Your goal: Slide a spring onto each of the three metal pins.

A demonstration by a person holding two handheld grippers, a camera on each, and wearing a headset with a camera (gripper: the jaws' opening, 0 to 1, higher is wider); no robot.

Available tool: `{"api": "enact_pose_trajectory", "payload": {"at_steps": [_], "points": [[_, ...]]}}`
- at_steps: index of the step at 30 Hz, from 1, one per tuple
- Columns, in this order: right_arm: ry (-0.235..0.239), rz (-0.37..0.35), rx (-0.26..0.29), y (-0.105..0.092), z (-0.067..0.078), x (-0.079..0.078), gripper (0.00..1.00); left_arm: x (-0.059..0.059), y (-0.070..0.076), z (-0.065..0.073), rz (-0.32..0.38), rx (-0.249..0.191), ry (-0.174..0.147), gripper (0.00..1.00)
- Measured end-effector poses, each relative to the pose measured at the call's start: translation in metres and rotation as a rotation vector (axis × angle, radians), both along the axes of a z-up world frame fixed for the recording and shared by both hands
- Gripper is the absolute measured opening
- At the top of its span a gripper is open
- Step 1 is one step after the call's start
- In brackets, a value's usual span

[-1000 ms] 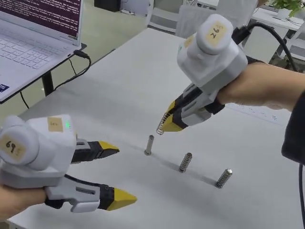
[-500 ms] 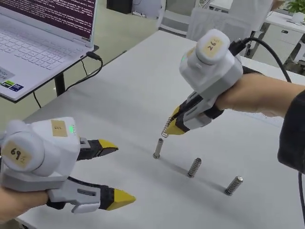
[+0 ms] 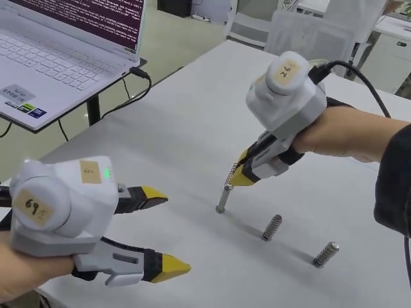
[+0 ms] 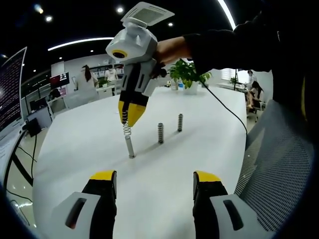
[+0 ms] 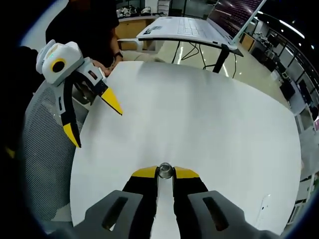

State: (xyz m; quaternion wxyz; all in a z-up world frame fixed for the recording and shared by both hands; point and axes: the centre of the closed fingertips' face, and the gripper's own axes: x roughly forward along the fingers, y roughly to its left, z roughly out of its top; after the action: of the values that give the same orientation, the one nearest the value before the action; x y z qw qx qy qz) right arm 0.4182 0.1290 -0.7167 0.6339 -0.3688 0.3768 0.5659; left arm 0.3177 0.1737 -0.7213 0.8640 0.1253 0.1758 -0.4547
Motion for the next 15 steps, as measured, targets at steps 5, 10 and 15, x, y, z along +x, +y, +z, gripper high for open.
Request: {"api": "enact_pose_trajectory", "payload": {"at_steps": [5, 10, 15], "points": [[0.006, -0.005, 0.001, -0.0002, -0.0011, -0.0006, 0.08, -0.0005, 0.0019, -0.0004, 0.004, -0.001, -0.001, 0.56], [0.010, -0.002, -0.007, 0.0000, -0.0044, -0.0027, 0.08, -0.0016, 0.0032, -0.0029, 0.005, 0.000, 0.006, 0.56], [0.021, -0.010, -0.008, 0.0011, -0.0086, -0.0033, 0.08, -0.0008, 0.0043, -0.0034, 0.005, 0.000, 0.007, 0.55]]}}
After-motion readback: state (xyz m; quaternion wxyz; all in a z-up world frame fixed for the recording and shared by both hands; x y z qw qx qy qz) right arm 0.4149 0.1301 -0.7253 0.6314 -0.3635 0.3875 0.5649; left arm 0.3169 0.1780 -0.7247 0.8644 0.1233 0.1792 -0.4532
